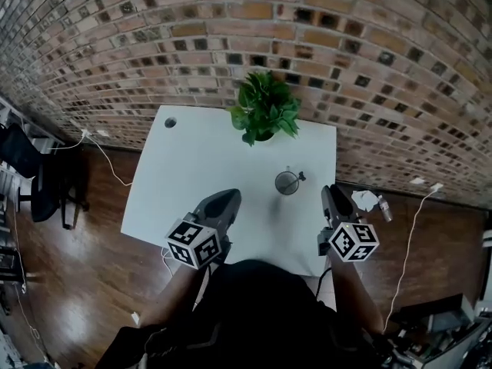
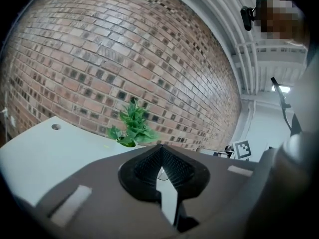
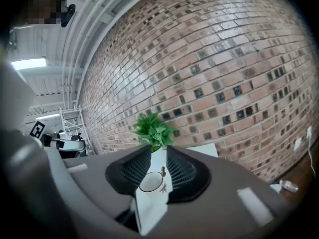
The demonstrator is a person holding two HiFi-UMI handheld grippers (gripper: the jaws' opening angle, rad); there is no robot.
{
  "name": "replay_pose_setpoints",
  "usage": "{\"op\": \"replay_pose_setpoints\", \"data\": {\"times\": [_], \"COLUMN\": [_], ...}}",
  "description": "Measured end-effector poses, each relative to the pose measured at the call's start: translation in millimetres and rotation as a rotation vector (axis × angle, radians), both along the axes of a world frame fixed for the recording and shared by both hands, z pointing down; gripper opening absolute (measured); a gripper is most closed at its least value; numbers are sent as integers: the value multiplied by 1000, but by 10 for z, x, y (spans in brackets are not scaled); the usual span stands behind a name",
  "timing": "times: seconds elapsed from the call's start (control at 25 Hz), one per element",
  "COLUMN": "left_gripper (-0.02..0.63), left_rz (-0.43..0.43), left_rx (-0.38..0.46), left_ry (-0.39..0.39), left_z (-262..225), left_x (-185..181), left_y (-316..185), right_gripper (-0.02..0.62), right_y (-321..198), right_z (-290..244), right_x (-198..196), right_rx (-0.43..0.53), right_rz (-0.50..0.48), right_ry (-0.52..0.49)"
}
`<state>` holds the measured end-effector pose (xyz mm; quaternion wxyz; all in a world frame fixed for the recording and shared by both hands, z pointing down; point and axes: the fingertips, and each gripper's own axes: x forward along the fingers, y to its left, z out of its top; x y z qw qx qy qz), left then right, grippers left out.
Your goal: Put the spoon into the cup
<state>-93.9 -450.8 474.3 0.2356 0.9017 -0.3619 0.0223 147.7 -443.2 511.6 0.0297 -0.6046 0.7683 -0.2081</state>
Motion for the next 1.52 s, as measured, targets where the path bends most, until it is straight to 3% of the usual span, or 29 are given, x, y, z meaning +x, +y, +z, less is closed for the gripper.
{"op": "replay_pose_setpoints", "data": {"times": [0.12, 0.32, 0.64, 0.96, 1.2, 1.52], "left_gripper": [-8, -8, -8, -8, -8, -8], "left_rz": [-24, -57, -91, -5, 36, 30], "left_rx": [25, 69, 128, 155, 147, 188], "left_ry": [6, -26, -36, 22, 110, 103], "left_z": [-108, -261, -445, -603, -689, -807], "left_x": [24, 71, 27, -259, -421, -282], "left_y": [33, 182, 441, 854, 1241, 1822], "right_gripper": [43, 34, 6, 6, 6, 6], "right_y": [121, 347, 659, 1192, 1615, 2174], "right_z": [-232, -421, -678, -989, -1137, -1283], "right_x": [85, 230, 324, 23, -146, -220], "right_rx": [28, 39, 73, 95, 96, 157], "right_rz": [-30, -64, -13, 58, 116, 38], "right_ry": [16, 4, -4, 2, 41, 57]}}
